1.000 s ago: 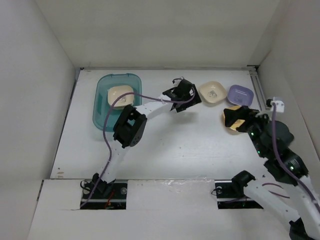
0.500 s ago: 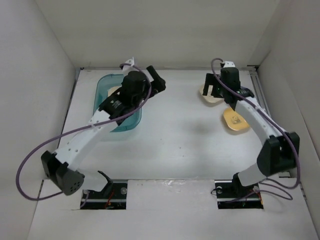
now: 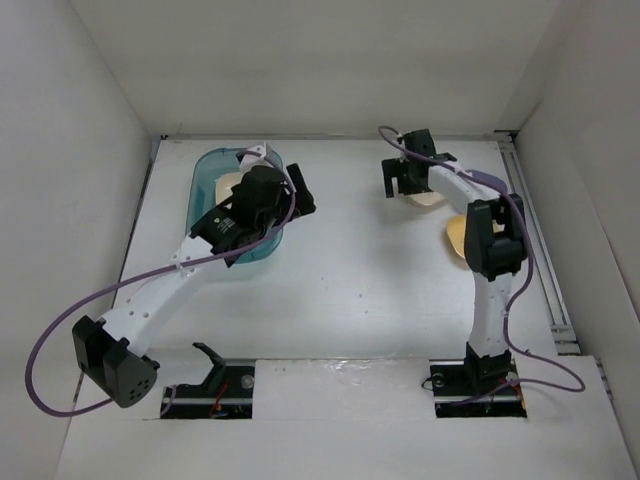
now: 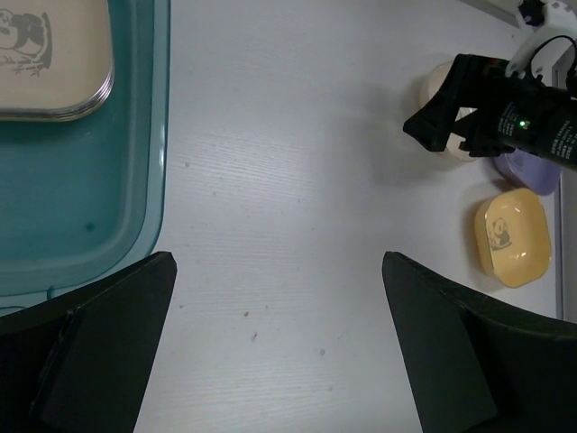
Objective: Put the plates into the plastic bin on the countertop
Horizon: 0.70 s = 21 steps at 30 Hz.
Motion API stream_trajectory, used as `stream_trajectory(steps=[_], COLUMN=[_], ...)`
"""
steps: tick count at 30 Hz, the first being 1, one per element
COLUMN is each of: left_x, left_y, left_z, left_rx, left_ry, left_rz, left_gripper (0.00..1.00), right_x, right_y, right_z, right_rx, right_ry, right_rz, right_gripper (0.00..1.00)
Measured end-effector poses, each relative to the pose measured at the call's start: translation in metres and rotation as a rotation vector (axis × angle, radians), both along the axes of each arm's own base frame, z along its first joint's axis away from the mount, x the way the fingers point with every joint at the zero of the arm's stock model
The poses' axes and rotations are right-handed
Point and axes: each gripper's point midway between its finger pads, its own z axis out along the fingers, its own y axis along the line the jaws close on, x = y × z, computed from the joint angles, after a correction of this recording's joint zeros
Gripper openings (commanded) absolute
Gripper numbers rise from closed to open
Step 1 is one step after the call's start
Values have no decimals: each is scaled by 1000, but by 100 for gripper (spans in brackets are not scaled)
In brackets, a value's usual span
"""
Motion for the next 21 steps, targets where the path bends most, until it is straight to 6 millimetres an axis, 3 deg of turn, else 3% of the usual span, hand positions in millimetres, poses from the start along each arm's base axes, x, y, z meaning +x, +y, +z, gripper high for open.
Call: stream_trajectory(steps=[3,6,7,9,13,15,21], left_x=[-3,-4,-5,-5,-7,-8,-8], left_y=[3,3,3,4,6,7,15], left_z=[-5,-9,-11,-13,-20,-23,-29], left_rx=[12,20,22,26,36,43,65], left_ry=[7,14,17,21,32,36,42], left_rz=[-4,-7,-8,-8,-8,-6,17], left_gripper=[100,100,100,100,100,100,100], right_x=[-7,-10,-11,-10,-19,-20,-19], right_y=[-1,3,5,10,29,36,57], right_z=[-27,-34,-34,-34,-42,-40,-20], right_rx=[-19,-9,-4,1,4,-6,-6], right_ry=[65,85,85,78,90,78,3], right_rz=[6,23,30,44,85,104,158], right_gripper=[89,71,52,38,24,1,0])
